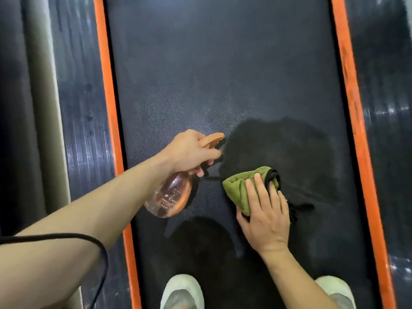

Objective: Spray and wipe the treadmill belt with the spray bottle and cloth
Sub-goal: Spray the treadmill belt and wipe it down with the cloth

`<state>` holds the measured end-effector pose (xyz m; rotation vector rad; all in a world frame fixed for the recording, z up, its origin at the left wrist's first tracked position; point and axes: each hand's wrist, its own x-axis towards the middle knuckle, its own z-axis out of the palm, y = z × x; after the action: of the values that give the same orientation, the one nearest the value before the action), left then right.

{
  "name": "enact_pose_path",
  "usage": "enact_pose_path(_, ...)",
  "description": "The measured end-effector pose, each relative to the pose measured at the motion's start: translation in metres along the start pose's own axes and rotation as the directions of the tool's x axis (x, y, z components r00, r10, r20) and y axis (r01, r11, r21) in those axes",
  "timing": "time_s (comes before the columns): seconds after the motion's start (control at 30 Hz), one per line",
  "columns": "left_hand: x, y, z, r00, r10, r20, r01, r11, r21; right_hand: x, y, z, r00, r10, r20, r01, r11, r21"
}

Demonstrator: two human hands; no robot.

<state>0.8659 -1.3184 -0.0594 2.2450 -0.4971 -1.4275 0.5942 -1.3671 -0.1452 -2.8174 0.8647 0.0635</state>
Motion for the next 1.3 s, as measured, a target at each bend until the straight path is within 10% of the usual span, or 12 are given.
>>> enact_pose_path(0.33, -0.011, 0.03, 0.022, 0.992, 0.033, 0.124, -0.043, 0.995, 0.085, 0.008, 0.042, -0.04, 0.807, 0.582, 0.104, -0.586, 0.811, 0.006)
enact_pose_path(0.5, -0.008, 0.03, 0.011, 0.998, 0.048, -0.027, -0.049, 0.998, -0.048, 0.097, 0.046, -0.032, 0.992, -0.009, 0.124, 0.007, 1.0, 0.015)
enact_pose_path(0.7, 0.0, 0.005, -0.014, 0.964, -0.013, -0.266, -0.051, 0.971, -0.233, 0.254, 0.013, -0.027, 0.991, 0.102, -0.083, -0.1, 0.994, 0.03)
enact_pose_path(0.77, -0.005, -0.004, -0.02, 0.953, -0.053, -0.299, -0.043, 0.952, -0.304, 0.212, -0.031, -0.016, 0.993, -0.09, -0.072, 0.091, 0.996, 0.005)
enact_pose_path(0.97, -0.042, -0.02, -0.016, 0.971, -0.068, -0.228, -0.004, 0.954, -0.299, 0.085, -0.025, 0.011, 0.729, -0.681, 0.066, 0.675, 0.731, 0.096)
enact_pose_path(1.17, -0.061, -0.046, 0.007, 0.979, -0.058, -0.198, 0.01, 0.972, -0.235, 0.232, 0.015, -0.019, 0.979, -0.201, -0.033, 0.201, 0.979, 0.022)
enact_pose_path(1.3, -0.063, -0.042, 0.026, 0.988, -0.035, -0.151, 0.007, 0.983, -0.183, 0.135, 0.014, -0.008, 0.995, -0.015, -0.103, 0.022, 0.998, 0.066)
